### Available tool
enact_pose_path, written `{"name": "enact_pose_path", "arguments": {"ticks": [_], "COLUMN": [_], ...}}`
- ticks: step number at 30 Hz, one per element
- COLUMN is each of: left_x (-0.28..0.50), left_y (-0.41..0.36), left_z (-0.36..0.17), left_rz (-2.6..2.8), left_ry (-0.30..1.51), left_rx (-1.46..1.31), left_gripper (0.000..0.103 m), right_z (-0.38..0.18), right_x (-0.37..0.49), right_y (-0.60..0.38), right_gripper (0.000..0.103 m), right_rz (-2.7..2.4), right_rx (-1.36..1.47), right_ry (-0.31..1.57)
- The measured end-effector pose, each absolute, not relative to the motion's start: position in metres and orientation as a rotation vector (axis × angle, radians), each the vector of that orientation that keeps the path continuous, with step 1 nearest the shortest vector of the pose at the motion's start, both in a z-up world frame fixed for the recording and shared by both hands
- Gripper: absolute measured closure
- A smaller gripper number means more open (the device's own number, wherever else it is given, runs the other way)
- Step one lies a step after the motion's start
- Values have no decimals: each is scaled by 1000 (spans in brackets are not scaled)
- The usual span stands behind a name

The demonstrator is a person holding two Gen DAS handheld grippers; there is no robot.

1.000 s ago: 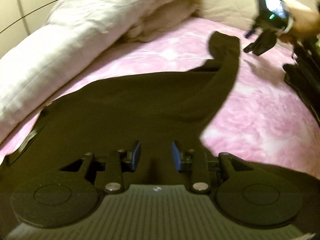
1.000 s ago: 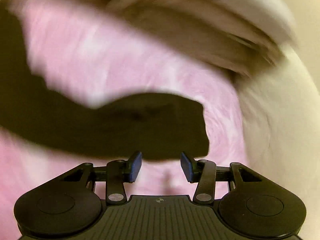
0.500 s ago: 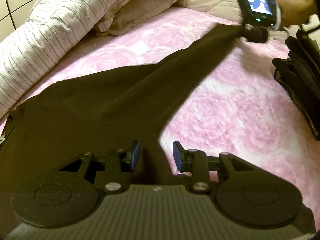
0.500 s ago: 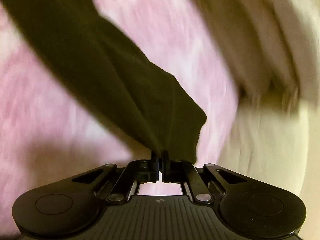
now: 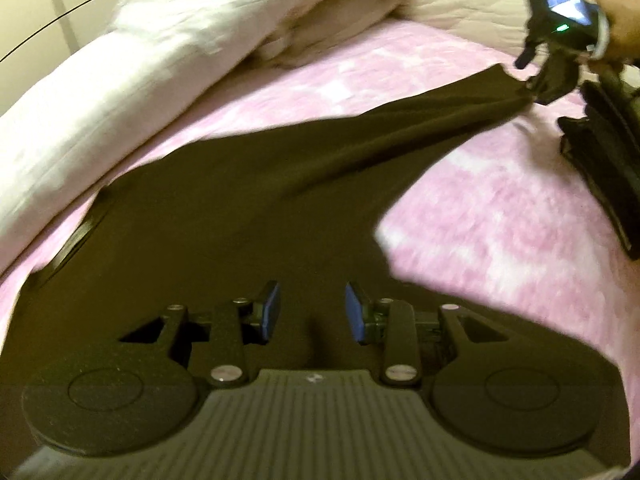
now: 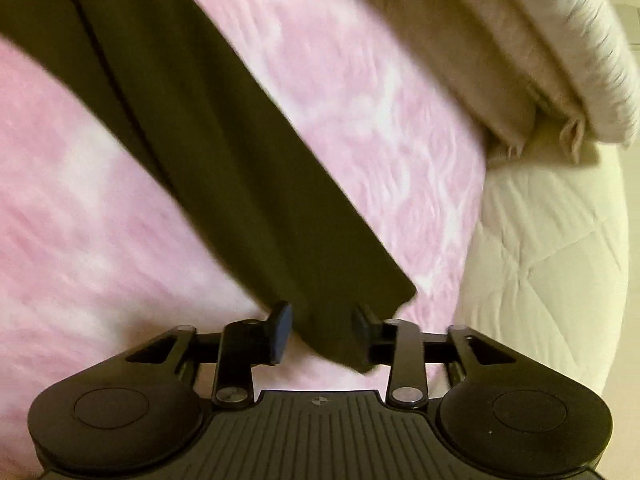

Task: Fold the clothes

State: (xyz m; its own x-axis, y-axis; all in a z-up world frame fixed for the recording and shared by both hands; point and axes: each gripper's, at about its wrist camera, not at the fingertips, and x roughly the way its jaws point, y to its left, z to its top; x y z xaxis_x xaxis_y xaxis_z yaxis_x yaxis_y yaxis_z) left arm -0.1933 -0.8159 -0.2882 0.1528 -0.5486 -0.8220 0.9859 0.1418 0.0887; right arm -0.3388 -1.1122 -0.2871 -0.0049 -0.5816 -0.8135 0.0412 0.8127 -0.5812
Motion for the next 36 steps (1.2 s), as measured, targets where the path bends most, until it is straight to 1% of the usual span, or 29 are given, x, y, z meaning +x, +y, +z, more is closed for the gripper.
{"name": "enact_pose_path", "arguments": {"ticks": [1, 4, 6, 14, 20, 24, 28, 29, 30, 32, 35, 36], "left_x": [-188, -171, -157, -74, 5, 32, 20, 15, 12, 9, 5, 7], "left_y": [-799, -744, -701, -510, -371, -296, -256, -252, -249, -244, -240, -238], "left_z": [-286, -280, -276, -269, -274, -287, -312, -319, -327, -338, -337, -334], "left_rz": [-1227, -1113, -1033, -805, -744, -787, -912, -935, -953, -974, -976, -969], "left_ry": [742, 774, 795, 852, 869, 856, 774, 752, 761, 812, 887, 907], "left_rx": [756, 769, 779, 783, 813, 984, 1181, 1222, 1237, 1219, 1092, 1049], "left_gripper": [72, 69, 63, 62, 62, 62, 62, 64, 77, 96, 97, 95], "right_z": [-282, -268, -264, -264, -275, -290, -316, -320, -322, -323, -322, -320], "right_x": [-334, -320, -310, -259, -203, -160, -119, -110, -103, -88, -67, -62], "right_y": [-1096, -1043, -1000, -795, -633, -536, -462, -448, -436, -418, -402, -398], "right_gripper": [57, 55, 55, 55, 55, 55, 55, 55, 55, 55, 55, 55], "right_rz": [-494, -418, -354, -93, 37, 118, 216, 239, 257, 290, 314, 314], "right_rx": [-414, -296, -229, -100, -89, -71, -120, -138, -152, -159, -167, -171], "right_ry": [1471, 1373, 1329, 1236, 1192, 1176, 1179, 1177, 1170, 1156, 1138, 1135]}}
